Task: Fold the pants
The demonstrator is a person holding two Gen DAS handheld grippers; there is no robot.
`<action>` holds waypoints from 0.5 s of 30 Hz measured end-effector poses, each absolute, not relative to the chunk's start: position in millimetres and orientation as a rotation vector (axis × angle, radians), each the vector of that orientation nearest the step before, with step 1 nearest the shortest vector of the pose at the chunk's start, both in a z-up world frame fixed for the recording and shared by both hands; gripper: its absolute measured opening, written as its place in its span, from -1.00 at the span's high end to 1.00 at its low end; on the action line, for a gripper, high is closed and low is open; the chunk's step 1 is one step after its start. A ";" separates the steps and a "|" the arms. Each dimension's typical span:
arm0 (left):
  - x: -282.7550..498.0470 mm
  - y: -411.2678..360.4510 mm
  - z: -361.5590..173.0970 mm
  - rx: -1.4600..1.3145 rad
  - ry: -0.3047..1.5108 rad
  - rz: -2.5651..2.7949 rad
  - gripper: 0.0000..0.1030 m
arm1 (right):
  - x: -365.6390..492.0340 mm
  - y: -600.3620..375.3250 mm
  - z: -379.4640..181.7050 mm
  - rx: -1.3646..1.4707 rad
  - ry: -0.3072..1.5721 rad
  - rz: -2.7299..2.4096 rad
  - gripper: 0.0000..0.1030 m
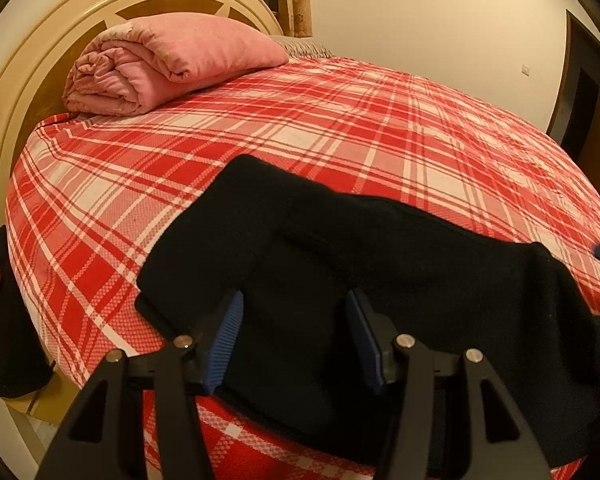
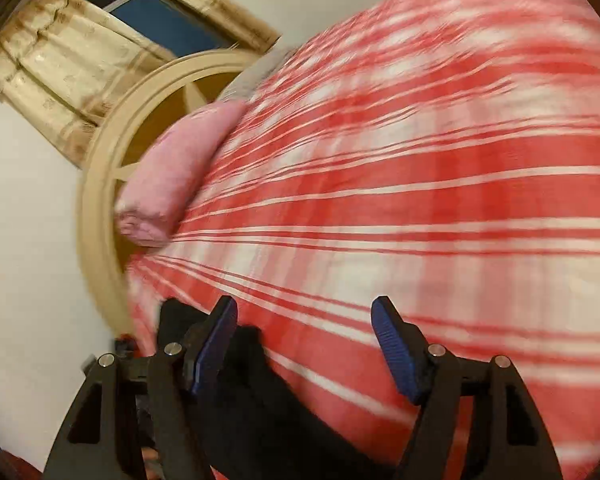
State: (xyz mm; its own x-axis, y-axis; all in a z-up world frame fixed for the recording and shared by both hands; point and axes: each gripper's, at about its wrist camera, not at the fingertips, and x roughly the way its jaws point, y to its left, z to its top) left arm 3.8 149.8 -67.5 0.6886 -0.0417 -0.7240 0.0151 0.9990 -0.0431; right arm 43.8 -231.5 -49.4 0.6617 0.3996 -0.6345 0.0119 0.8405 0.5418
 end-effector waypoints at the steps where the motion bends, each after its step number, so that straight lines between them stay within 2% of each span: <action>1: 3.8 150.0 -67.7 -0.035 0.810 -0.031 -0.10 | 29.7 -238.1 -46.5 0.501 0.830 0.156 -0.37; 5: 3.9 148.9 -66.9 -0.028 0.810 -0.027 -0.11 | -3.8 -290.8 -33.9 0.399 0.823 -0.223 -0.37; 8: 5.9 151.4 -65.7 -0.043 0.827 -0.027 -0.11 | -17.9 -355.9 -34.6 0.461 0.829 -0.486 -0.37; 15: 5.8 149.0 -66.5 -0.035 0.824 -0.013 -0.12 | 4.8 -403.6 -72.2 0.433 0.994 -0.633 -0.37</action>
State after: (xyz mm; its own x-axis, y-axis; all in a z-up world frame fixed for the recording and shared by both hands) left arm 5.8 149.0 -66.5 0.6791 -0.0253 -0.7336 -0.0017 0.9993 -0.0361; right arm 4.8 -403.6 -72.2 0.3921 -0.2908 -0.8727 0.6677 0.7425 0.0526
